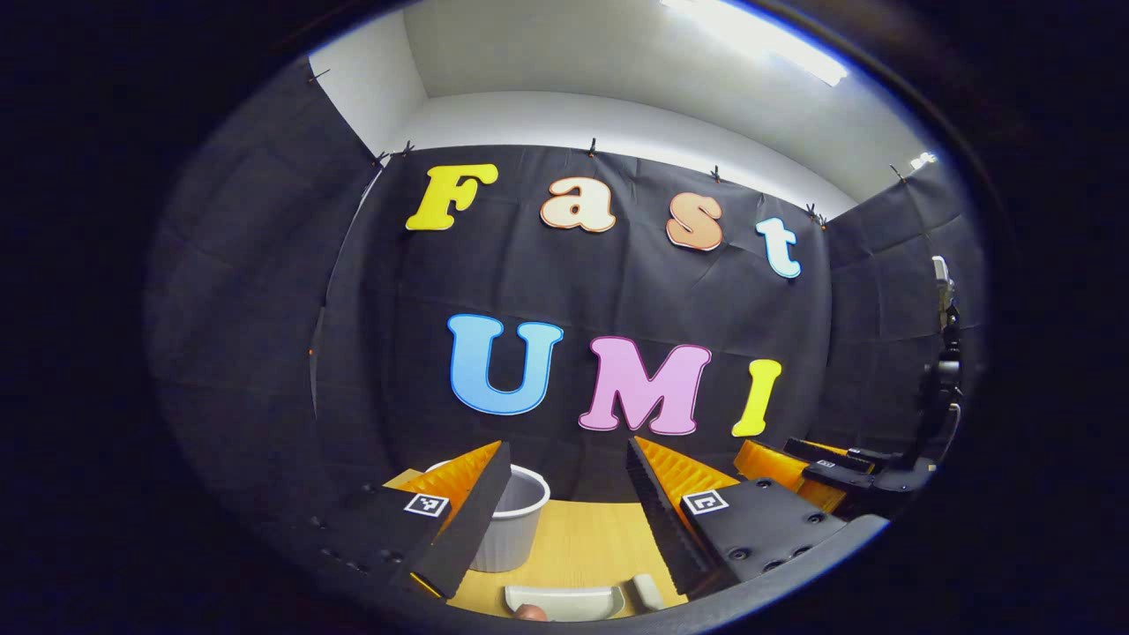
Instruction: Pick up the small broom and dustpan from the desktop, sweep the trash into the dustpan with the broom, and then empty the trash into the garbage bin.
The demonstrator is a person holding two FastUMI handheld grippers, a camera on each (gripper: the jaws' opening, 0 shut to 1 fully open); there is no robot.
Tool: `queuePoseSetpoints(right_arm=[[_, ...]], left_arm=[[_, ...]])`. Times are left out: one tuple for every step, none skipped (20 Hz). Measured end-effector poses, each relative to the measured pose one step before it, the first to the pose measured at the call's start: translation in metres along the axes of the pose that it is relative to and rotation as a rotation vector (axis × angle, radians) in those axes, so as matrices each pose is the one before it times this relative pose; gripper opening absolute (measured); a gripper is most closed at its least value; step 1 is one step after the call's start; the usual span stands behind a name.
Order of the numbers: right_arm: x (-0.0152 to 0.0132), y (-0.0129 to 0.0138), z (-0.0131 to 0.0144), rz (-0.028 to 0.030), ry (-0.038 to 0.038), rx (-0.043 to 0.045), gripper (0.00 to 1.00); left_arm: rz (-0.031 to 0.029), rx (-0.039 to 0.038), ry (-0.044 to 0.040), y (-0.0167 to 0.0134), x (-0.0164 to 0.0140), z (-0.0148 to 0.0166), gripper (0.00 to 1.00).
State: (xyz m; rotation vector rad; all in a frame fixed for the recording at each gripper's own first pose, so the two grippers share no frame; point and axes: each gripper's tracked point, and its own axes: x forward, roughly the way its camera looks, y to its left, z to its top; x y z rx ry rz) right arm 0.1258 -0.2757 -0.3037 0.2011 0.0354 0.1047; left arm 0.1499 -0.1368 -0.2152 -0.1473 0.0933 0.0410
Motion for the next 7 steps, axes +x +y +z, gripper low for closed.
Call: queuePoseSetpoints(right_arm=[[0.00089,0.00681,-0.00256,0.01371,0.00599,0.00793,0.96],[0.00162,0.00617,0.00042,0.01238,-0.00155,0.00609,0.96],[0.00039,0.00402,0.00205,0.00956,-0.00980,0.00216,0.96],[0.00125,0.00033,0.00144,0.00159,-0.00626,-0.00708,0.96],[0.00189,-0.00017,0.00076,0.00207,-0.00600,-0.01484,0.96],[0.00133,0.00231,-0.00293,0.00505,0.00729,-0.00631,0.85],[0.00155,0.00362,-0.00377,0.01429,0.00796,0.00137,0.85]], left_arm=[[0.00833,-0.00268,0.00832,-0.00005,0.00157,0.00042,0.78],[0.00812,-0.00606,0.00106,0.00030,-0.00127,0.00292,0.78],[0.00461,-0.00267,-0.00655,0.00127,-0.00118,0.00231,0.78],[0.00427,0.00340,-0.00337,0.00048,-0.00047,0.00111,0.78],[0.00637,0.00704,0.00216,0.00009,-0.00016,-0.00244,0.78],[0.00943,0.01109,0.00160,0.00059,-0.00126,0.00061,0.78],[0.00939,0.01131,-0.00150,-0.00031,-0.00092,-0.00105,0.79]])
